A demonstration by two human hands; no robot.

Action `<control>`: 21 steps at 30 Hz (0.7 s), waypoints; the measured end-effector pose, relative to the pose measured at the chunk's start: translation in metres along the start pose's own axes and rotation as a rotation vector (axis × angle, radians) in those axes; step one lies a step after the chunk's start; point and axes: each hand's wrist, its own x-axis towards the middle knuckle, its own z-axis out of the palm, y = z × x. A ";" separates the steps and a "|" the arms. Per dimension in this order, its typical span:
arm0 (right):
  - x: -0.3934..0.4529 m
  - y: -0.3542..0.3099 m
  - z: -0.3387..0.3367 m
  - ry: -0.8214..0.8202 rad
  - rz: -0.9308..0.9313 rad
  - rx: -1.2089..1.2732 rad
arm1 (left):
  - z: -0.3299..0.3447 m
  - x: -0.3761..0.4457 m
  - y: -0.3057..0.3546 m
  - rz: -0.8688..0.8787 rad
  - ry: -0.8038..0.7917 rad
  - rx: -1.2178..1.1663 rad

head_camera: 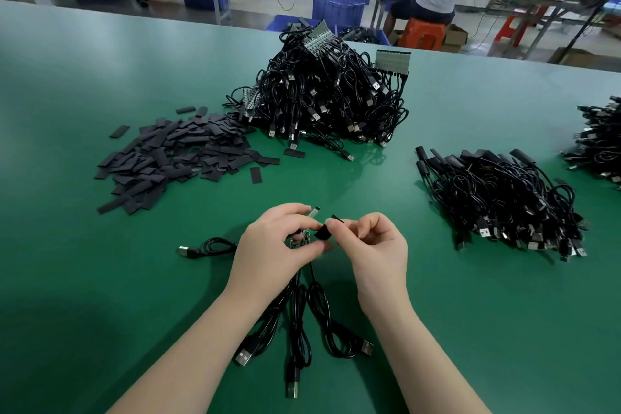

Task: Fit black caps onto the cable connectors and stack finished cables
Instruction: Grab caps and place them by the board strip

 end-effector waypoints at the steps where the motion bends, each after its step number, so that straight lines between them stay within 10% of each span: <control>1: 0.000 0.000 0.001 0.012 -0.004 0.004 | 0.000 0.000 0.000 0.009 0.006 0.020; 21: 0.001 -0.002 -0.002 -0.099 -0.007 -0.227 | -0.003 0.001 -0.002 0.058 0.041 0.038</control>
